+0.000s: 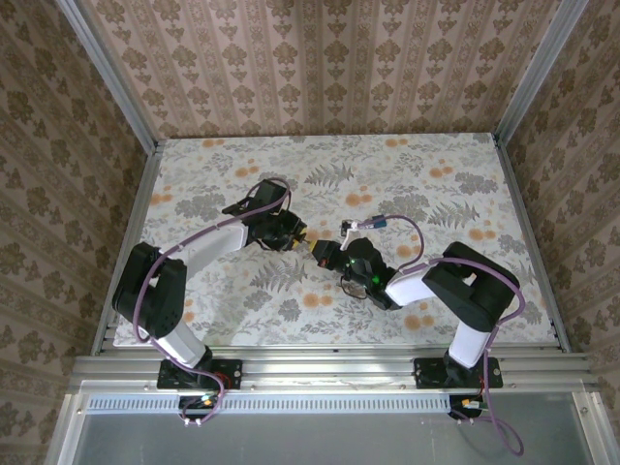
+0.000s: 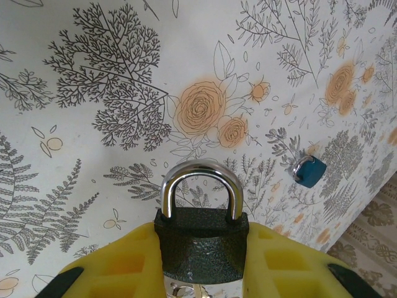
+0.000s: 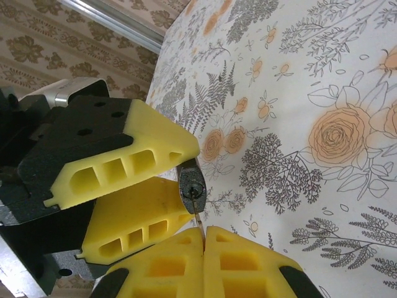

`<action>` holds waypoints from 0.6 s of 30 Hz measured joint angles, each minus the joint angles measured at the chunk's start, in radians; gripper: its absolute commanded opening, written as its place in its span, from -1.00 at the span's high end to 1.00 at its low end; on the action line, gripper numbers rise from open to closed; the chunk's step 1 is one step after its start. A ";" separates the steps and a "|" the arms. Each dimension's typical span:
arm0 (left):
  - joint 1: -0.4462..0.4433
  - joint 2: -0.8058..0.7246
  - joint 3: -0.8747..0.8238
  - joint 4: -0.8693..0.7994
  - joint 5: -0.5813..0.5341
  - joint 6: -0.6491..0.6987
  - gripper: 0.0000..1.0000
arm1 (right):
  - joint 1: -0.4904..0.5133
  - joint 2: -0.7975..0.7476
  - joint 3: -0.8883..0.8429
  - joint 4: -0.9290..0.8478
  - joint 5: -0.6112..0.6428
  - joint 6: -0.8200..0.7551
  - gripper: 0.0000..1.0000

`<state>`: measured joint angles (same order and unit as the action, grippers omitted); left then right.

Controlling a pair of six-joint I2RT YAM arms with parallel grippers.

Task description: Unlock with the key

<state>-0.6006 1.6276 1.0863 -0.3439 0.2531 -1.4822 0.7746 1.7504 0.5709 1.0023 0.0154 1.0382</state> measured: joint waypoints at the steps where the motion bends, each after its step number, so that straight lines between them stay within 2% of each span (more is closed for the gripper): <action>1: 0.000 0.000 0.000 0.002 0.000 0.000 0.78 | -0.002 0.001 -0.001 0.005 0.000 0.013 1.00; 11: 0.002 0.000 0.000 0.016 -0.015 -0.007 0.78 | -0.006 0.053 -0.002 0.079 0.000 0.114 1.00; 18: 0.002 0.000 -0.001 0.017 -0.014 -0.007 0.78 | -0.002 0.059 -0.009 0.097 0.008 0.055 1.00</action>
<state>-0.5987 1.6272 1.0855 -0.3267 0.2390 -1.4891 0.7727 1.8091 0.5617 1.0988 0.0238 1.0935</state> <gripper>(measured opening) 0.278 0.040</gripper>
